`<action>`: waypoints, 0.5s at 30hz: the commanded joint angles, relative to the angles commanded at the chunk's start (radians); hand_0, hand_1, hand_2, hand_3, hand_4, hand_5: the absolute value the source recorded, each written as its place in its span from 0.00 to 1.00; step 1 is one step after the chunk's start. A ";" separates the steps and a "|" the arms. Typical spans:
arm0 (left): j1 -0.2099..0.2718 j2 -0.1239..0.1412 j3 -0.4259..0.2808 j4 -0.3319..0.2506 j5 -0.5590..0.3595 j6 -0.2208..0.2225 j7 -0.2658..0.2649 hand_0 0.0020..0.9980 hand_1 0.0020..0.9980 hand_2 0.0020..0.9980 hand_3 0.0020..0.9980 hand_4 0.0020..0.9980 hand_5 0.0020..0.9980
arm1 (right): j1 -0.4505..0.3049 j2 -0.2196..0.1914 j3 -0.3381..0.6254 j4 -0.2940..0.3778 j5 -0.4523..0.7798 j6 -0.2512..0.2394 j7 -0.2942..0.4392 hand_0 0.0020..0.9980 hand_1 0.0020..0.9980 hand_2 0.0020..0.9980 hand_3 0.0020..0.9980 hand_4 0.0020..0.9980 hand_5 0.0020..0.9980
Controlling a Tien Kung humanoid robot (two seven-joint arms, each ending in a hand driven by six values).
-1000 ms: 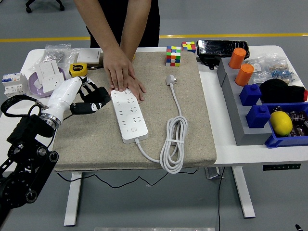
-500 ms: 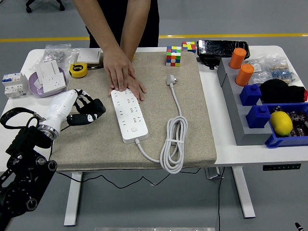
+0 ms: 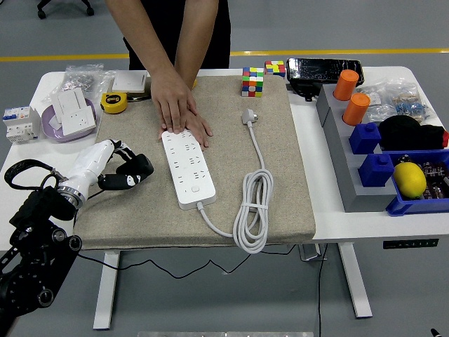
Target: Pick up the plug,place it near the board,insert it into the board,press the button
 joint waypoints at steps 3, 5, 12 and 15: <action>-0.001 0.000 0.001 -0.002 0.002 -0.012 0.003 0.65 0.70 0.58 0.54 0.82 0.22 | 0.000 -0.001 0.003 0.000 -0.002 0.000 -0.001 0.94 0.90 0.84 0.87 1.00 1.00; -0.001 0.001 0.002 -0.003 0.003 -0.015 0.003 0.67 0.73 0.63 0.56 0.84 0.22 | 0.000 -0.001 0.002 0.000 -0.001 0.000 -0.001 0.94 0.90 0.84 0.87 1.00 1.00; 0.001 0.004 0.000 -0.009 0.007 -0.067 0.005 0.71 0.79 0.74 0.70 1.00 0.33 | -0.001 0.000 0.007 0.000 -0.003 0.000 -0.001 0.94 0.90 0.84 0.87 1.00 1.00; 0.002 0.004 -0.002 -0.011 0.001 -0.070 0.001 0.71 0.79 0.74 0.70 1.00 0.33 | -0.001 0.000 0.008 0.000 -0.003 0.000 -0.001 0.94 0.90 0.84 0.87 1.00 1.00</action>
